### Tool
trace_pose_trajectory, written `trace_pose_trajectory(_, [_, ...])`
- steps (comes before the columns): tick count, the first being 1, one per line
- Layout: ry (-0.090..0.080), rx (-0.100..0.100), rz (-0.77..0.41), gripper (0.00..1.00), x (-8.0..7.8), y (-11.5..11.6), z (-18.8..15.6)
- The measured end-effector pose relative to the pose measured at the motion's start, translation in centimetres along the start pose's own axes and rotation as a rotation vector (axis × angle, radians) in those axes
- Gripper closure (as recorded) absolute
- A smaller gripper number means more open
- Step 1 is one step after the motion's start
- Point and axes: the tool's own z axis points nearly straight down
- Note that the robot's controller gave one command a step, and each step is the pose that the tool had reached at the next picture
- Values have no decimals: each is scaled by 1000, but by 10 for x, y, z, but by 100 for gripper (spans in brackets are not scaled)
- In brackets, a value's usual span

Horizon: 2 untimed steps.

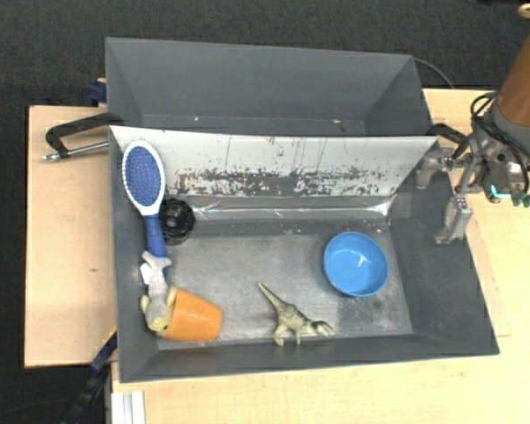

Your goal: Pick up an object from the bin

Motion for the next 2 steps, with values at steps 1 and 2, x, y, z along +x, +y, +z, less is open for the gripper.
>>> trace_pose_trajectory(1, [2, -3, 51, 0, -26, 56, 127])
trace_pose_trajectory(2, [-2, -1, -254, 0, -11, 70, 175])
